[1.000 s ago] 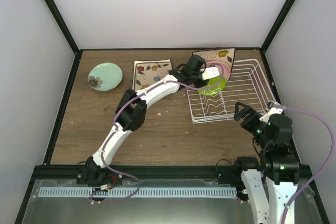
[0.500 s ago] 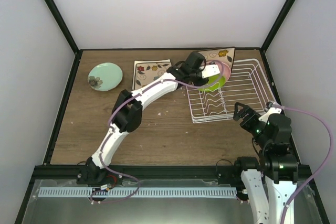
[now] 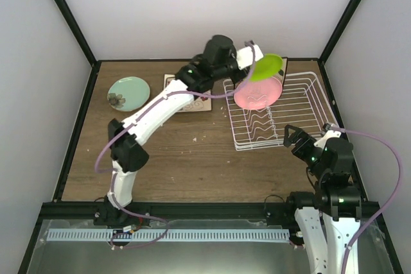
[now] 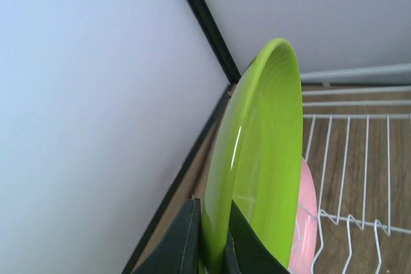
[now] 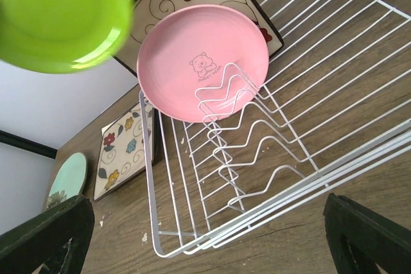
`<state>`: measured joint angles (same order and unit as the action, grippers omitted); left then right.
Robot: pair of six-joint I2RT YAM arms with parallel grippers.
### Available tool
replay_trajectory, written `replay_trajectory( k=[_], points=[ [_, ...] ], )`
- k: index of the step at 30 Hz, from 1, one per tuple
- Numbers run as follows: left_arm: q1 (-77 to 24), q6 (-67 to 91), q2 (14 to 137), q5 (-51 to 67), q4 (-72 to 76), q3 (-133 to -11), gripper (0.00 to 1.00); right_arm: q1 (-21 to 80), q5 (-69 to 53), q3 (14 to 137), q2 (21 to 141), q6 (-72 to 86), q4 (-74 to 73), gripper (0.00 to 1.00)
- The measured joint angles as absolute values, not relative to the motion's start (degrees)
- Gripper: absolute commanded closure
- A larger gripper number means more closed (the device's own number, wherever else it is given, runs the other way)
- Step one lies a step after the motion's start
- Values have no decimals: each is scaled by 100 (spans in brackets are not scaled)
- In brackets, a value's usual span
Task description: Unload the plates from the dish rack
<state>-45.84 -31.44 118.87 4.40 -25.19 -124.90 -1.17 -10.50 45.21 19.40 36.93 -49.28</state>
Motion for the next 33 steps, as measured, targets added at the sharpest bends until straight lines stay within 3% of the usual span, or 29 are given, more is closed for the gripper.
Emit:
replay_trajectory(
  k=[5,8,13,17,25,33],
  points=[
    [-3986,-2226,10818,550,-2460,-12081,96,-117,-1090,4436,1992,3695,-4757,0],
    [-2810,-1177,9988,965,-2359,-11577,96,-117,-1127,4322,2008,3715,-4613,0],
    [-357,587,8626,1935,-1933,-9437,96,-117,-1175,4069,2040,3789,-4397,0],
    [674,1627,8055,2742,-1894,-7371,96,-115,-1203,3946,2095,3870,-4174,0],
    [1190,2685,7662,3483,-2123,-5072,96,-115,-1205,3841,2198,3975,-3879,0],
    [1190,3030,7526,3446,-2206,-4480,96,-115,-1194,3841,2215,3970,-3809,0]
  ],
)
